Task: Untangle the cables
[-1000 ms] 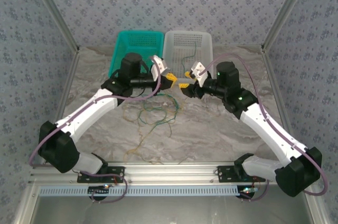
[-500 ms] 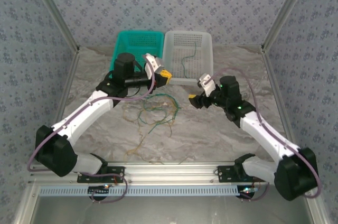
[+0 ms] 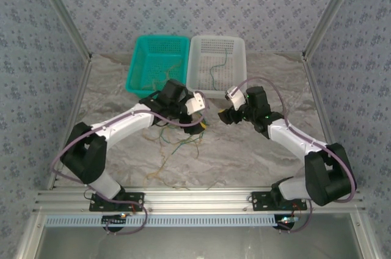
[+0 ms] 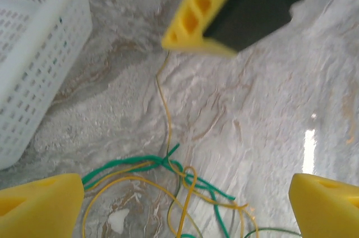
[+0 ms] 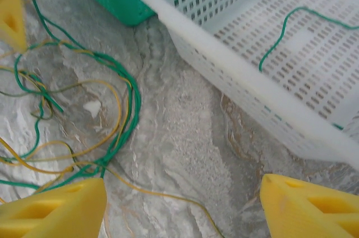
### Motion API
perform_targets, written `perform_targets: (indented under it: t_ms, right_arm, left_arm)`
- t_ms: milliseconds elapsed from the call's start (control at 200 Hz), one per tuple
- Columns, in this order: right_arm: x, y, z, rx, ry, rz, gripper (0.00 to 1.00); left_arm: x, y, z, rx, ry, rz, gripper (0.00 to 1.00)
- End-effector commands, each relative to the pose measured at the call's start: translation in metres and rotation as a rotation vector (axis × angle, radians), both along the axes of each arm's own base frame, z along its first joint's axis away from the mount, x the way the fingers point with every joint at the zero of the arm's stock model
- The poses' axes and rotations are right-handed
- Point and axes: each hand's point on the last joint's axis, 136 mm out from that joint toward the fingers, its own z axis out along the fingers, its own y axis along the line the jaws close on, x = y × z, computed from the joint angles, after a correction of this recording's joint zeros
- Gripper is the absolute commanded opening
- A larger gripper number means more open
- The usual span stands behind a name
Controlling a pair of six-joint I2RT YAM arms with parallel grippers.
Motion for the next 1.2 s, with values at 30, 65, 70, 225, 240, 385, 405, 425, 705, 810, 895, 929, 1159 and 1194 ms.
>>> perform_targets:
  t_ms: [30,65,70,225,240,385,405,425,705,810,895,929,1159,1194]
  right_arm:
    - [0.001,0.008,0.026,0.094,-0.060,0.014,0.76]
    - [0.000,0.009,0.025,0.097,-0.059,0.017,0.75]
    - [0.000,0.009,0.025,0.098,-0.059,0.017,0.75]
    - [-0.005,0.009,0.026,0.105,-0.061,0.017,0.76]
    - [-0.005,0.009,0.027,0.104,-0.062,0.017,0.76]
    - [-0.009,0.008,0.026,0.089,-0.069,0.023,0.76]
    - [-0.009,0.008,0.025,0.080,-0.069,0.021,0.76]
    - [-0.009,0.008,0.023,0.071,-0.066,0.024,0.76]
    - [-0.024,0.023,0.015,-0.070,-0.149,0.136,0.75]
    - [-0.030,0.025,0.021,-0.090,-0.224,0.191,0.76]
    - [-0.030,0.026,0.024,-0.138,-0.271,0.216,0.76]
    - [-0.030,0.027,0.025,-0.150,-0.288,0.224,0.76]
    - [-0.026,0.044,0.052,-0.158,-0.396,0.267,0.77]
    - [-0.025,0.048,0.054,-0.154,-0.399,0.271,0.77]
  left_arm:
    - [0.027,0.009,-0.025,0.093,-0.070,0.030,0.95]
    - [0.033,0.009,-0.031,0.098,-0.076,0.035,0.93]
    - [0.034,0.009,-0.031,0.098,-0.077,0.035,0.93]
    - [0.051,0.010,-0.046,0.112,-0.047,0.033,0.77]
    - [0.051,0.010,-0.048,0.117,-0.046,0.030,0.75]
    - [0.056,0.012,-0.042,0.102,-0.029,0.025,0.28]
    - [0.056,0.012,-0.039,0.100,-0.036,0.027,0.20]
    - [0.057,0.013,-0.036,0.096,-0.044,0.029,0.13]
    - [0.035,0.006,0.060,-0.120,-0.164,0.005,0.00]
    - [0.023,0.007,0.082,-0.164,-0.182,-0.017,0.00]
    - [0.015,0.010,0.093,-0.189,-0.193,-0.031,0.00]
    - [0.011,0.010,0.098,-0.195,-0.196,-0.037,0.00]
    - [-0.008,0.011,0.119,-0.234,-0.212,-0.073,0.00]
    - [-0.009,0.012,0.121,-0.239,-0.215,-0.074,0.00]
